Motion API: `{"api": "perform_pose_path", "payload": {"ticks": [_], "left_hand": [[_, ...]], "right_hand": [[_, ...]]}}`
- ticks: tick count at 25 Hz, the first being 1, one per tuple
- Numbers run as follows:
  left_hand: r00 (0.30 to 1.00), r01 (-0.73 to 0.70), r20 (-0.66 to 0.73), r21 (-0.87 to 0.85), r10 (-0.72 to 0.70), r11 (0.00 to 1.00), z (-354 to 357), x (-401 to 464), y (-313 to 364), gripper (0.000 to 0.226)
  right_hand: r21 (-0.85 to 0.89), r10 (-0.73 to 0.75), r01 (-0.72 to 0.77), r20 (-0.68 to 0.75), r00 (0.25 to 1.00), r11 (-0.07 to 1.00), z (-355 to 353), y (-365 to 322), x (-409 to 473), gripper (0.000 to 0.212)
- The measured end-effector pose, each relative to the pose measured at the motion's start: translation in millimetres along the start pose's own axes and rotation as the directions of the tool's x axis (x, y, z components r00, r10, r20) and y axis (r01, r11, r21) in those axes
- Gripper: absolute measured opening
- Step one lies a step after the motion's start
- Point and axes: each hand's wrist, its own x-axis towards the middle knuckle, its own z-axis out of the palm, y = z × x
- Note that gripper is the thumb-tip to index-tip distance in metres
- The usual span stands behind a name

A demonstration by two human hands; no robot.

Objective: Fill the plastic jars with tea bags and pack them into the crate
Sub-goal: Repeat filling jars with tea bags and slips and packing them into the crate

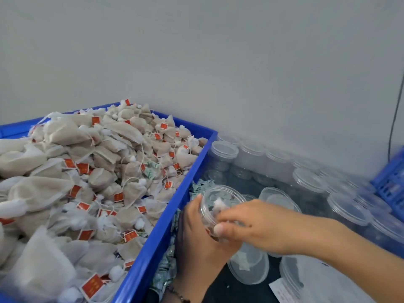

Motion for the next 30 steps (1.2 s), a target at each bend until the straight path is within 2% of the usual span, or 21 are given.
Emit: {"api": "perform_pose_path", "payload": {"ticks": [1, 2, 3, 4, 5, 6, 7, 8, 9, 10, 11, 12, 13, 15, 20, 25, 30], "left_hand": [[1.0, 0.005, 0.004, 0.015, -0.005, 1.0, 0.7, -0.3, -0.6, 0.098], [1.0, 0.01, 0.01, 0.018, -0.011, 1.0, 1.7, -1.1, -1.7, 0.099], [0.999, 0.029, 0.015, 0.003, -0.029, 1.0, 1.6, -1.0, -1.9, 0.103], [0.998, 0.056, 0.007, -0.022, -0.056, 0.998, 0.9, -0.6, -2.3, 0.107], [0.997, 0.08, -0.009, -0.043, -0.081, 0.996, 0.1, -0.1, -2.3, 0.111], [0.995, 0.097, -0.029, -0.06, -0.099, 0.993, -0.6, 0.5, -2.2, 0.116], [0.992, 0.111, -0.047, -0.075, -0.115, 0.991, -0.9, 1.1, -2.0, 0.121], [0.99, 0.118, -0.062, -0.085, -0.124, 0.989, -0.8, 1.4, -2.4, 0.122], [0.99, 0.117, -0.073, -0.087, -0.124, 0.989, -0.5, 1.5, -2.4, 0.122], [0.99, 0.108, -0.081, -0.083, -0.115, 0.991, 0.1, 1.5, -2.2, 0.121], [0.991, 0.102, -0.083, -0.081, -0.109, 0.991, 0.7, 1.3, -1.6, 0.121], [0.991, 0.098, -0.083, -0.085, -0.105, 0.992, 1.1, 1.2, -1.4, 0.121], [0.991, 0.099, -0.08, -0.083, -0.106, 0.992, 1.7, 1.1, -0.8, 0.12], [0.989, 0.119, -0.08, -0.059, -0.123, 0.991, 2.4, 1.0, 0.0, 0.126], [0.988, 0.127, -0.088, -0.046, -0.131, 0.991, 2.3, 0.7, -0.8, 0.122], [0.987, 0.127, -0.092, -0.029, -0.13, 0.991, 3.5, 0.3, -3.4, 0.12], [0.987, 0.146, -0.07, -0.012, -0.146, 0.989, 3.7, -0.1, -4.8, 0.121]], "right_hand": [[-0.024, -0.033, 0.034, 0.039, 0.999, 0.999, 3.6, 1.6, 0.9, 0.042], [0.027, -0.045, 0.045, 0.007, 0.999, 0.999, 3.5, 5.5, 1.8, 0.042], [0.144, -0.022, 0.037, -0.099, 0.995, 0.989, 0.6, 11.6, 4.6, 0.038], [0.292, 0.035, 0.052, -0.283, 0.958, 0.955, -3.9, 19.0, 8.6, 0.033], [0.454, 0.157, 0.096, -0.489, 0.858, 0.886, -7.6, 29.4, 14.5, 0.03], [0.566, 0.303, 0.143, -0.617, 0.726, 0.812, -8.6, 42.4, 21.9, 0.027], [0.631, 0.432, 0.119, -0.644, 0.631, 0.766, -6.4, 54.4, 30.6, 0.024], [0.639, 0.498, 0.005, -0.605, 0.621, 0.769, -0.9, 64.7, 39.4, 0.02], [0.556, 0.483, -0.144, -0.533, 0.694, 0.819, 9.6, 74.1, 47.9, 0.015], [0.39, 0.41, -0.241, -0.44, 0.799, 0.889, 22.9, 80.3, 55.3, 0.015], [0.227, 0.31, -0.242, -0.337, 0.889, 0.943, 36.9, 83.3, 62.9, 0.017], [0.117, 0.199, -0.175, -0.253, 0.947, 0.978, 49.6, 84.1, 70.2, 0.017], [0.062, 0.107, -0.096, -0.206, 0.973, 0.993, 60.5, 83.0, 76.4, 0.016], [-0.001, 0.009, -0.009, -0.201, 0.98, 1.0, 76.0, 78.3, 87.6, 0.017], [-0.091, 0.003, -0.045, -0.418, 0.909, 0.995, 83.3, 72.1, 95.1, 0.024], [-0.28, -0.019, -0.076, -0.321, 0.947, 0.957, 84.8, 74.7, 86.5, 0.029], [-0.213, 0.018, -0.108, -0.384, 0.923, 0.971, 88.6, 70.0, 94.0, 0.027]]}}
